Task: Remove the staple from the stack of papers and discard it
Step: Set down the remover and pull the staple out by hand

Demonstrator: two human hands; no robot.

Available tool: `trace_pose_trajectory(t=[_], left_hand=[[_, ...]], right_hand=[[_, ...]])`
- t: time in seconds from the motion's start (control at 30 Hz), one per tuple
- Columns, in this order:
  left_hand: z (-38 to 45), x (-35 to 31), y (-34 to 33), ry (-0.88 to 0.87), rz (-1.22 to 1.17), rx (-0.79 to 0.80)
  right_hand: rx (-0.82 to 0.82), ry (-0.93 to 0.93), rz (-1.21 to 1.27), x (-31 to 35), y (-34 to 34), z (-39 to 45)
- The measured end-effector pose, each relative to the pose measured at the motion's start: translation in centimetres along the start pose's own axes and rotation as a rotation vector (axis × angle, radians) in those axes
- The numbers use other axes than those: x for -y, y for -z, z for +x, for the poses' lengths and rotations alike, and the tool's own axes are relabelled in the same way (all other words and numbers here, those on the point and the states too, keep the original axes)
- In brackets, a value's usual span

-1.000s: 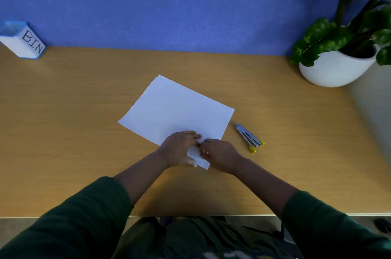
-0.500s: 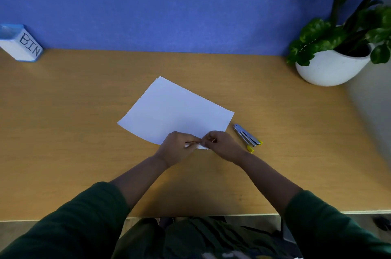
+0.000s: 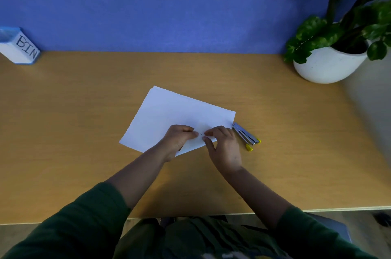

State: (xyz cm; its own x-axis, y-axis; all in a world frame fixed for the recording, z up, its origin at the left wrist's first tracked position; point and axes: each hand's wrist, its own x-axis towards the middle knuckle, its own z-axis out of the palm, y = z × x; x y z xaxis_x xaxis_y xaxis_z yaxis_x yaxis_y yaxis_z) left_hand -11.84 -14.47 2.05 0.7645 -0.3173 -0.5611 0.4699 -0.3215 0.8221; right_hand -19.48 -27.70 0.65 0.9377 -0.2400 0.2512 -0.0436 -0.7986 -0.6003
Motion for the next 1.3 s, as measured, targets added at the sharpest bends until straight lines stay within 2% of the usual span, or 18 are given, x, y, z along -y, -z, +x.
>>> trace_pose_trajectory(t=[0.3, 0.5, 0.87, 0.93, 1.0, 1.1, 1.2, 1.3], left_hand=[[-0.5, -0.8, -0.6, 0.028, -0.099, -0.027], [-0.8, -1.3, -0.9, 0.000, -0.039, -0.050], [-0.8, -2.0, -0.9, 0.006, -0.014, -0.056], [-0.7, -2.0, -0.9, 0.017, -0.039, -0.062], [-0.9, -2.1, -0.9, 0.032, -0.053, -0.063], [-1.1, -2.0, -0.7, 0.044, -0.080, -0.034], [-1.2, -2.0, -0.6, 0.036, -0.063, -0.023], [-1.3, -2.3, -0.6, 0.030, -0.029, -0.025]], right_hand=[[0.062, 0.041, -0.129, 0.0, 0.6, 1.7], [0.097, 0.183, -0.323, 0.7, 0.9, 2.0], [0.271, 0.118, -0.352, 0.9, 0.6, 2.8], [0.278, 0.112, -0.293, 0.7, 0.8, 2.9], [0.208, 0.061, -0.103, 0.2, 1.0, 2.7], [0.098, -0.169, 0.180, -0.6, 1.3, 2.6], [0.291, -0.360, 0.422, -1.1, 1.9, 3.2], [0.427, -0.384, 0.492, -1.2, 2.2, 3.8]])
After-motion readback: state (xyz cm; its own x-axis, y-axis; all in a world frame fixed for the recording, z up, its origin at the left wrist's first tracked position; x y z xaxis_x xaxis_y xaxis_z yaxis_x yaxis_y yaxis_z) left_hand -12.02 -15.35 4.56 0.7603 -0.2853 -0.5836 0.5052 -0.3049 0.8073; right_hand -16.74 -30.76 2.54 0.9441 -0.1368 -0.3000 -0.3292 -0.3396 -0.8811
